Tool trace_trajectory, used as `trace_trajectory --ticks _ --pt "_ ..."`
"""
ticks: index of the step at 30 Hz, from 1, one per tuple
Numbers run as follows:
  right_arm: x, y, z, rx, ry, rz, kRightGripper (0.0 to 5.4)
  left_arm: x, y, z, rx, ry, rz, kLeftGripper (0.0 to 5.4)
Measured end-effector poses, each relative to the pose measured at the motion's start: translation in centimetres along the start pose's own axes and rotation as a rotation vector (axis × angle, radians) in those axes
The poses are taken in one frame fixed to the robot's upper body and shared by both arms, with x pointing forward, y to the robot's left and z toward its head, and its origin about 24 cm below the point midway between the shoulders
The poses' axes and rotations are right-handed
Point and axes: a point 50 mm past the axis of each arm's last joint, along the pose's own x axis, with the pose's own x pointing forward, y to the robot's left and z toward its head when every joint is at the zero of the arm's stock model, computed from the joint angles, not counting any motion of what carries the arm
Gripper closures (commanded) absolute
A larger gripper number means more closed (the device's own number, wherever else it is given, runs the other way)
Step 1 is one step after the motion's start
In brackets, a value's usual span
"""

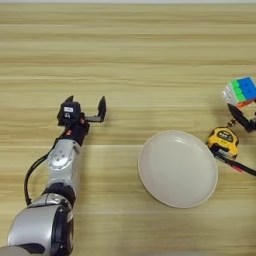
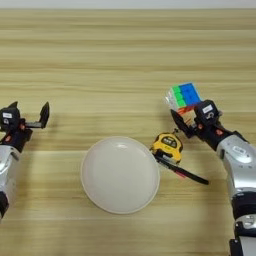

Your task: Move the objects on the table

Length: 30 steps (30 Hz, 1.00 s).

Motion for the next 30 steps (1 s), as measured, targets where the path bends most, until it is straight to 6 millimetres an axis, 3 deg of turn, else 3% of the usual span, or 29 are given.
trace_trajectory --ticks 19,30 --pt "-2.0 -2.2 -4.1 0.024 0.218 -0.129 2.02 0.0 0.0 0.1 0.001 -0.007 -0.001 0.0" --pt "-2.9 -1.7 -6.2 0.016 0.351 -0.131 2.02 0.0 0.0 0.1 0.002 -0.01 -0.001 0.0"
